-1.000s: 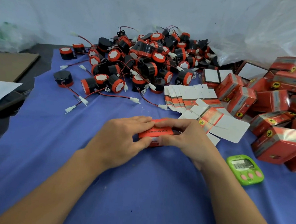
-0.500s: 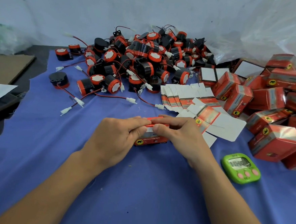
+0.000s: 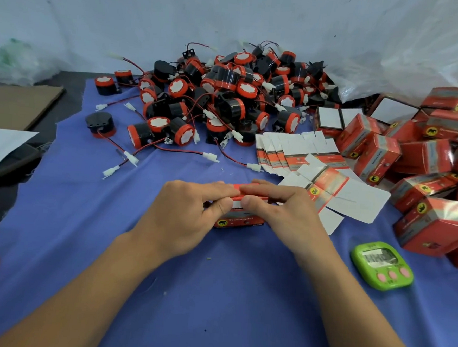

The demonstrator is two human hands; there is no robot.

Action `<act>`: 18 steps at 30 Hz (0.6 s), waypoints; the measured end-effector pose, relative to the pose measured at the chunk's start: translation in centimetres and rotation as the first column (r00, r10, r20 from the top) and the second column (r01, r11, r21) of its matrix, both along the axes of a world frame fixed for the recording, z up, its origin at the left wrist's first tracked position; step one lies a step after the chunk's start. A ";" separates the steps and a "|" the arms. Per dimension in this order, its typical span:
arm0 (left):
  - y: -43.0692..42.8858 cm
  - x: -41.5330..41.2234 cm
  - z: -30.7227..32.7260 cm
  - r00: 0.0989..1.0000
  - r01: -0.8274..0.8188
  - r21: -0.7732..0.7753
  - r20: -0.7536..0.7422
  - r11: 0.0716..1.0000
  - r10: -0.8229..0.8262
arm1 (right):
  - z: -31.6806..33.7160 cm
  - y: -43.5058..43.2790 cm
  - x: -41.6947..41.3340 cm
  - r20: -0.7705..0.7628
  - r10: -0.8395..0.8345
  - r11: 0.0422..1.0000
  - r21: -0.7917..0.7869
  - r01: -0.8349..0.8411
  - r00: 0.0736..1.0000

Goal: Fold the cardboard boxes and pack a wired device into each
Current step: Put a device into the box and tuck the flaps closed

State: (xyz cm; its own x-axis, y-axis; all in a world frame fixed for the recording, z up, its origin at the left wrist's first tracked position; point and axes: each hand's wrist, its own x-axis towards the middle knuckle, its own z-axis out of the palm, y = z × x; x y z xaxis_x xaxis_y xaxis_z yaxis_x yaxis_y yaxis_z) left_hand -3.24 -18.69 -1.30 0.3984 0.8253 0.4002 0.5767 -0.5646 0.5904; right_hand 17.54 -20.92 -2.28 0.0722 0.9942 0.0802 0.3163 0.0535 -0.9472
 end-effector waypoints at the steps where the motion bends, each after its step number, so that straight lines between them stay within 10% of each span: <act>1: 0.0 0.0 0.0 1.000 0.022 -0.012 -0.003 1.000 -0.022 | 0.1 0.0 0.1 -0.023 0.033 0.999 -0.024 -0.034 0.999; 18: -1.1 0.7 -0.2 0.965 0.086 0.022 -0.252 0.996 -0.077 | 0.8 0.1 1.1 -0.175 0.095 0.978 -0.168 -0.125 0.980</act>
